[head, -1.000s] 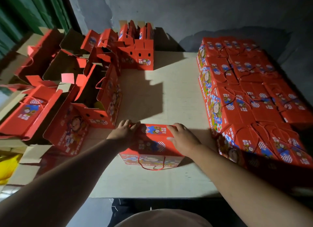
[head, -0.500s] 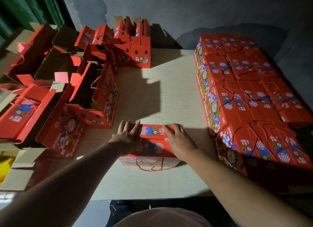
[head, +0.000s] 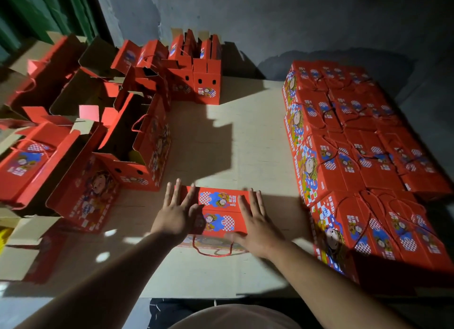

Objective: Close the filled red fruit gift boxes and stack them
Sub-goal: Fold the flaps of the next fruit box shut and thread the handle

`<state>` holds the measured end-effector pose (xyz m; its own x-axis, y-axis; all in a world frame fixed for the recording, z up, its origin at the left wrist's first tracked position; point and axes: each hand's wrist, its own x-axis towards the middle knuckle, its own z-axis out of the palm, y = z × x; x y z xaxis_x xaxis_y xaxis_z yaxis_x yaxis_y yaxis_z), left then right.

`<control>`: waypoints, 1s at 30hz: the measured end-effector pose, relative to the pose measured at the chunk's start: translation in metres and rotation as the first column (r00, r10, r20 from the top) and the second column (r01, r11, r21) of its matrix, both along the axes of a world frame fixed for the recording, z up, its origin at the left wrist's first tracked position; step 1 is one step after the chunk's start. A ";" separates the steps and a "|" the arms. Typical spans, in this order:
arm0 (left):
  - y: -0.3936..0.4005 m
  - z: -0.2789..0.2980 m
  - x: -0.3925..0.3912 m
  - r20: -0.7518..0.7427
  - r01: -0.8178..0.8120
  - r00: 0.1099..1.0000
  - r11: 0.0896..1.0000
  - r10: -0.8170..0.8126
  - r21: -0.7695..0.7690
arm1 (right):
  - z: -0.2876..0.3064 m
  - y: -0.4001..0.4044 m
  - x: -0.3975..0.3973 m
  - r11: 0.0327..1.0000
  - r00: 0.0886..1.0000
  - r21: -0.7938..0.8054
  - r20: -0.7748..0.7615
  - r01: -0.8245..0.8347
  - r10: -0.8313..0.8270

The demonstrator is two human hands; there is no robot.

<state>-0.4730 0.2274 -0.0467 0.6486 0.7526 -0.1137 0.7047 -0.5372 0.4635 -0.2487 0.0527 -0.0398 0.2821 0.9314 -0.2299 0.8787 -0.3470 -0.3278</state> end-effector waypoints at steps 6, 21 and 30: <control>-0.015 -0.015 -0.021 0.282 -0.240 0.916 0.953 0.285 -0.183 | -0.005 -0.026 0.001 0.997 0.975 -0.010 0.207 -0.080 0.080; -0.033 -0.024 -0.043 0.443 -0.238 0.800 0.893 0.404 -0.382 | 0.032 0.083 -0.015 0.985 0.989 -0.116 0.085 0.130 -0.121; -0.030 -0.026 -0.039 0.508 -0.185 0.742 0.862 0.437 -0.472 | 0.035 0.147 0.008 0.904 0.813 -0.173 -0.396 0.392 -0.428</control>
